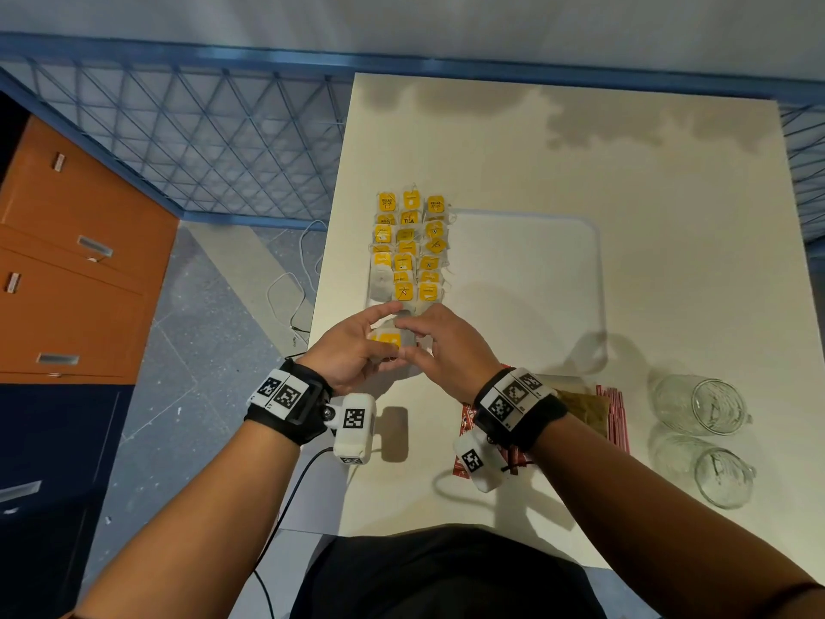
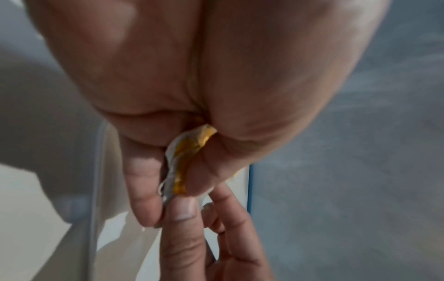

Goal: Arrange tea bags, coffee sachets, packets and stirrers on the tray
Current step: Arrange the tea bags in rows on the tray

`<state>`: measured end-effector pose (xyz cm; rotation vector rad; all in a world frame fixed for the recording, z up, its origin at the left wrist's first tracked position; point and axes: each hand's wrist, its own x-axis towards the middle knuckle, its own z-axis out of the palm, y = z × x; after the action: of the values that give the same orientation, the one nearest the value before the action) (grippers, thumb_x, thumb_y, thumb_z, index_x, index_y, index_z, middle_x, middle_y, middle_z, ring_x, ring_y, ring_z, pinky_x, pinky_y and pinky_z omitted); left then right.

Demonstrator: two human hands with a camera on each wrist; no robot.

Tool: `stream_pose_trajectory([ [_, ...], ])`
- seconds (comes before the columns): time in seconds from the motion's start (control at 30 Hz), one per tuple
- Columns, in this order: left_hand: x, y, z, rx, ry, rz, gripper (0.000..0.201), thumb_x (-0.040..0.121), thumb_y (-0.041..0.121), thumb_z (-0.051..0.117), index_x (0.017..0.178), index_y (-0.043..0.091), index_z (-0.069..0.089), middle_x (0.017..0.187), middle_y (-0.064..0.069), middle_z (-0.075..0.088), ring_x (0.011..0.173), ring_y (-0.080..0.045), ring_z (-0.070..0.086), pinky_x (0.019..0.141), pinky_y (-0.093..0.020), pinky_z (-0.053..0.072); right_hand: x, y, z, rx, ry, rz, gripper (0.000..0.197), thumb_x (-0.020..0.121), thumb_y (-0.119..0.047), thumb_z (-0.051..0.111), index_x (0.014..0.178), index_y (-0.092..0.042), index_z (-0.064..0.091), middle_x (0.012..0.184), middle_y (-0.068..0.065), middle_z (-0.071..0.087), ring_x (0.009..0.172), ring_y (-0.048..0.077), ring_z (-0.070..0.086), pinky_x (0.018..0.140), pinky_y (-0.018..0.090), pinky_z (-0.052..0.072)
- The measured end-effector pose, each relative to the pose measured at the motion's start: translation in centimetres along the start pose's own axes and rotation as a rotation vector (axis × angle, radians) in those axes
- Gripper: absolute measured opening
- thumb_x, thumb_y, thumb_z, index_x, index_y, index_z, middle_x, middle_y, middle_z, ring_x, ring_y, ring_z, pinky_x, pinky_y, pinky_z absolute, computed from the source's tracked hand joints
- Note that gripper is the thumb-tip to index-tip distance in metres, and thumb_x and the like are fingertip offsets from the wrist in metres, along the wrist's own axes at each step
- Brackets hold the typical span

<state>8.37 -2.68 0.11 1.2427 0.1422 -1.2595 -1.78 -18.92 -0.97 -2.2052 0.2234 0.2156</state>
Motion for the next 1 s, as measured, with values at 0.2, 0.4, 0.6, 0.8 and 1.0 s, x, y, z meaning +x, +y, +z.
stream_pose_trajectory([
  [0.2,0.0,0.3,-0.1,-0.044,-0.010,-0.021,0.065,0.086,-0.029,0.039,0.136,0.008,0.058,0.118,-0.022,0.069,0.093,-0.027,0.070,0.080,-0.030,0.062,0.3,0.8,-0.5,-0.014,0.045,0.013,0.022,0.097,-0.039,0.068,0.115,-0.029,0.075,0.106,-0.010,0.051,0.078,-0.007,0.048,0.073,0.024,0.039],
  [0.4,0.0,0.0,-0.5,-0.034,0.127,0.007,0.046,0.093,-0.021,0.043,0.125,0.004,0.064,0.120,-0.023,0.067,0.101,-0.031,0.070,0.074,-0.028,0.063,1.0,1.1,-1.0,0.020,-0.030,0.046,0.007,0.097,-0.032,0.067,0.094,-0.028,0.072,0.089,-0.011,0.065,0.082,0.011,0.060,0.073,0.031,0.046],
  [0.6,0.5,-0.6,-2.0,-0.086,0.386,0.052,0.035,0.098,-0.013,0.042,0.129,-0.005,0.056,0.098,-0.020,0.069,0.093,-0.040,0.071,0.084,-0.045,0.062,3.8,0.8,-0.5,0.084,0.033,0.166,0.021,0.096,-0.033,0.066,0.077,-0.026,0.060,0.081,-0.011,0.063,0.082,0.017,0.061,0.074,0.035,0.050],
  [0.8,0.2,-0.9,-2.9,-0.021,0.504,0.044,0.025,0.102,0.002,0.051,0.124,-0.003,0.062,0.092,-0.022,0.076,0.095,-0.039,0.074,0.089,-0.051,0.059,7.8,-0.5,0.8,0.022,0.022,0.243,0.039,0.095,-0.030,0.067,0.060,-0.025,0.051,0.064,-0.007,0.054,0.069,0.021,0.055,0.071,0.040,0.052],
  [1.0,0.1,-1.4,-3.4,-0.011,0.559,0.048,0.027,0.101,0.017,0.061,0.109,-0.008,0.067,0.065,-0.014,0.068,0.060,-0.022,0.068,0.083,-0.050,0.062,9.3,-1.3,1.8,-0.129,-0.001,0.269,0.031,0.097,-0.030,0.064,0.073,-0.012,0.070,0.078,0.008,0.069,0.077,0.029,0.065,0.063,0.030,0.043],
])
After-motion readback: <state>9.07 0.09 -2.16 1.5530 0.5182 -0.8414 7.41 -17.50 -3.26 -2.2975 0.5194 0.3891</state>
